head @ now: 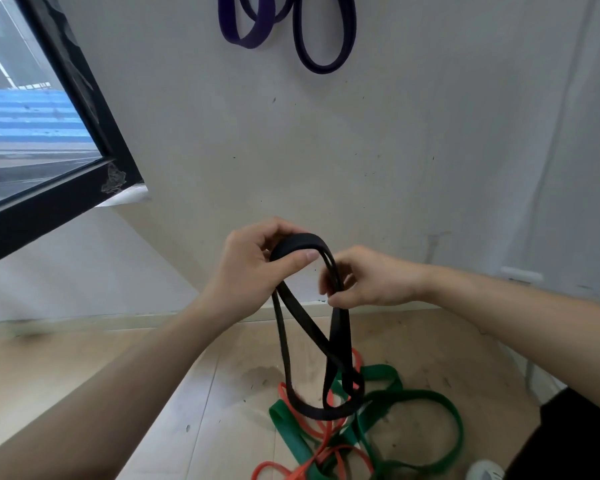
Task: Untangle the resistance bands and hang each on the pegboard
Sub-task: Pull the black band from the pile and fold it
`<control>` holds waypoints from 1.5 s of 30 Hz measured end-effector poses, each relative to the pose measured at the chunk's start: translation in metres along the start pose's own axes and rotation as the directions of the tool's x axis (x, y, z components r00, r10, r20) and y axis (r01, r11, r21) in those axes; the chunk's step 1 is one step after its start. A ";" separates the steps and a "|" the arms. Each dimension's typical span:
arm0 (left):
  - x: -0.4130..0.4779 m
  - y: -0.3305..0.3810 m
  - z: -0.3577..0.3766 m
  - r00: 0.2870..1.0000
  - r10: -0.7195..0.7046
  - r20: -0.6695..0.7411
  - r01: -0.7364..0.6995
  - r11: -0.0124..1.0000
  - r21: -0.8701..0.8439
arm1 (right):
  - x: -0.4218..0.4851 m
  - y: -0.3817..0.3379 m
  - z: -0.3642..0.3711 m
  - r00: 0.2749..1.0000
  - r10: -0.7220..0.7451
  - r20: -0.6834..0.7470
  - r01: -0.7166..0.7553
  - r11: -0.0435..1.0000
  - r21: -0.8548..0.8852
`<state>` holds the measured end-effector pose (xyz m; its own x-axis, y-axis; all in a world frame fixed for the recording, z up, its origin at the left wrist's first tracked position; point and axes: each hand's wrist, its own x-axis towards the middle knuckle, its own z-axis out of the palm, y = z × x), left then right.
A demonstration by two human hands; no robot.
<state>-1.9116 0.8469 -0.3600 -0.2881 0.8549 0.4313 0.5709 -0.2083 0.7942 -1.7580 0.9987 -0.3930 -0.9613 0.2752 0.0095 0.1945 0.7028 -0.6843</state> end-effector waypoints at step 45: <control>-0.002 -0.013 -0.021 0.991 -0.136 -0.011 0.132 0.976 -0.174 | -0.002 0.023 0.016 0.994 0.108 0.029 -0.112 0.976 0.185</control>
<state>-1.9350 0.8380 -0.3622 -0.3717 0.8698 0.3245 0.3858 -0.1731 0.9062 -1.7547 1.0037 -0.4201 -0.9398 0.3308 -0.0859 0.2615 0.5343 -0.8038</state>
